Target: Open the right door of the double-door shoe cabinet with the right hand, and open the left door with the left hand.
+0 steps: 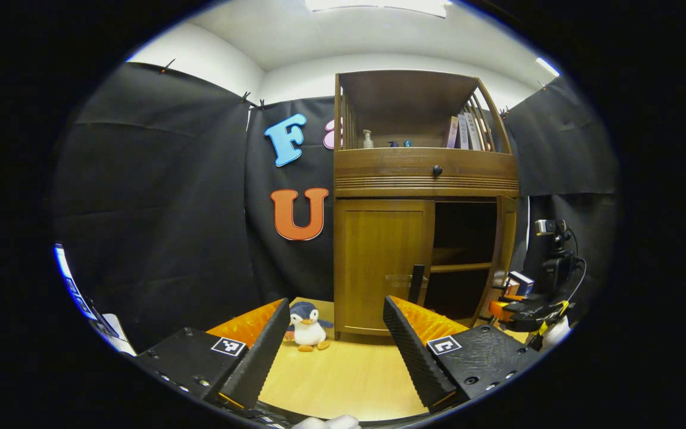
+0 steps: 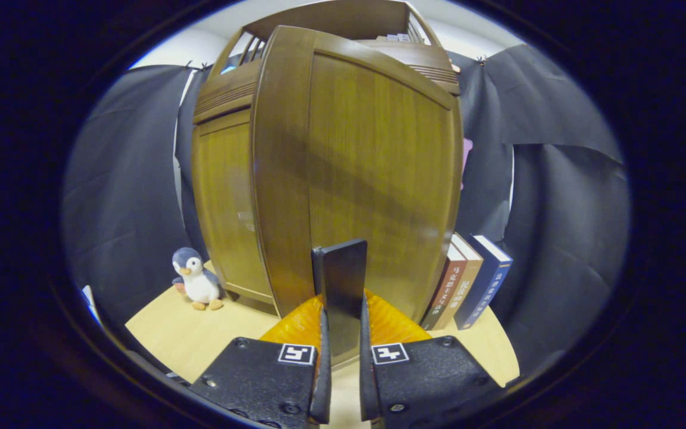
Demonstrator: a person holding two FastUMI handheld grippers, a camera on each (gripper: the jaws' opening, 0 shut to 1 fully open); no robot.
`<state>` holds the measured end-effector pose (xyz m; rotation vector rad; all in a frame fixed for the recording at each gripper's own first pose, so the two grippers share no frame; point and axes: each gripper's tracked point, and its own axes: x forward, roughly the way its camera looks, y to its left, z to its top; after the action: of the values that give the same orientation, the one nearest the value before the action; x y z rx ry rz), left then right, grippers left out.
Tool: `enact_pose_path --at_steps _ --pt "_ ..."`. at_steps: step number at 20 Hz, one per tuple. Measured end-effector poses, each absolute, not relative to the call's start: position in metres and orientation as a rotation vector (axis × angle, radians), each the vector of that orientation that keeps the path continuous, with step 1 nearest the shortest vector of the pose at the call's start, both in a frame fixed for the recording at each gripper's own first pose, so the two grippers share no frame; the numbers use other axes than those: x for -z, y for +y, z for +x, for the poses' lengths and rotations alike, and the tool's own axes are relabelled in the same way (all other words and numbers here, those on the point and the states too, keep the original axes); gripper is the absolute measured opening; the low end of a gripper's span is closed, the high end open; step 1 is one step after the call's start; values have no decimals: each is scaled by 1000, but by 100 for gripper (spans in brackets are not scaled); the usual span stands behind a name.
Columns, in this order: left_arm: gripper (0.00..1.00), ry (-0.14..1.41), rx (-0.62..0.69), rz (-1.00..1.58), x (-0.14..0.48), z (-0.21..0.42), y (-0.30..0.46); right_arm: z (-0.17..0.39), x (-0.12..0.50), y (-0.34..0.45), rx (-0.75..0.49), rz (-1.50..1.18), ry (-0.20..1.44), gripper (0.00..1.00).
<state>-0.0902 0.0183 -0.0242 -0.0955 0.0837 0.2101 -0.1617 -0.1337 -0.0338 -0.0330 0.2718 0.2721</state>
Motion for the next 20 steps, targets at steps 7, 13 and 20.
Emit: enact_pose_path --at_steps 7,13,20 --pt "95 85 -192 -76 16 -92 -35 -181 46 -211 -230 -35 262 16" --pt "95 67 -168 -73 7 -89 -69 -177 43 -271 -179 -49 254 5" --pt "95 72 -153 -71 10 -84 -92 -168 42 -301 -220 -53 246 4"
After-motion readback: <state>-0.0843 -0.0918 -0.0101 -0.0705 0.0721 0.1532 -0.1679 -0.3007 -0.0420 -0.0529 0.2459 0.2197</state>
